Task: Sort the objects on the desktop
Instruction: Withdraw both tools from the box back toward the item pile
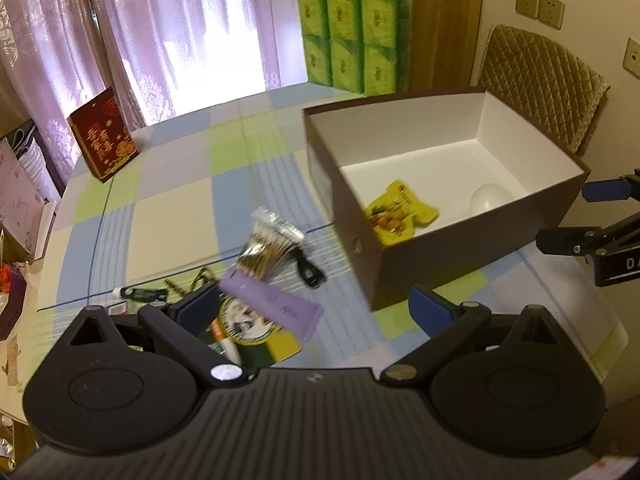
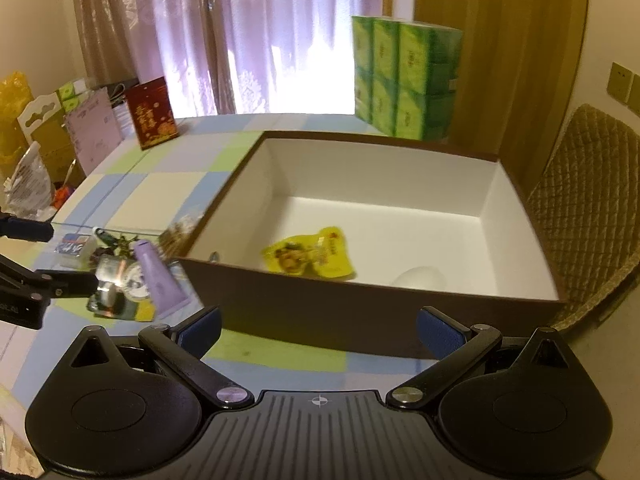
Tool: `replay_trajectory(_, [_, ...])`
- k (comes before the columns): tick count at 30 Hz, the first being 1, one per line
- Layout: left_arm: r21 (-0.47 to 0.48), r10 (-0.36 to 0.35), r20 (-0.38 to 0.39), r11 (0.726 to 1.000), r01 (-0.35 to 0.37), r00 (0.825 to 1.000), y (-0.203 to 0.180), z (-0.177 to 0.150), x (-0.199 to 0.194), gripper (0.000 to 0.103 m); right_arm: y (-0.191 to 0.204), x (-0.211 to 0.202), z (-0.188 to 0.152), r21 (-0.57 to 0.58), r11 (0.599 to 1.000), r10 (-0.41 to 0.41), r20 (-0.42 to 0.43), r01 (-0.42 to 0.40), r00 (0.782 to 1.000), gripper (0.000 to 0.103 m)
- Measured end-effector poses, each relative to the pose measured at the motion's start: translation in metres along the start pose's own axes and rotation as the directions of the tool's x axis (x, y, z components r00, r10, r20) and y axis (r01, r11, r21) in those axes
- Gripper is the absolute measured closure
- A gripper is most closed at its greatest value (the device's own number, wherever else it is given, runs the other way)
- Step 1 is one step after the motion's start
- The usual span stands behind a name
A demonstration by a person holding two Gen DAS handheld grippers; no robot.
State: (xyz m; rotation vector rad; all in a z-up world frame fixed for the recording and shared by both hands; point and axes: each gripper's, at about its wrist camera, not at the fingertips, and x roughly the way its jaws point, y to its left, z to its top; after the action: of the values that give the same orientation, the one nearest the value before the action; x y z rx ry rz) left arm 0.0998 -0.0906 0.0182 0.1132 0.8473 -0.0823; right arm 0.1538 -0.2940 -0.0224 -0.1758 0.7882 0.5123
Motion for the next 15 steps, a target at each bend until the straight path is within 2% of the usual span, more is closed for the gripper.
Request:
replay_trajectory(8, [-0.014, -0.002, -0.033, 1.0, 0.001, 0.999, 0.046, -0.027, -0.007, 0.004, 0.053, 0.016, -0.01, 0.005, 0.999, 0.049, -0.055, -0.048, 0.997, 0.002])
replay_trajectory(15, [-0.059, 0.023, -0.09, 0.998, -0.028, 0.996, 0.093, -0.056, -0.008, 0.004, 0.098, 0.042, -0.019, -0.011, 0.995, 0.094, -0.115, -0.096, 0.989, 0.002])
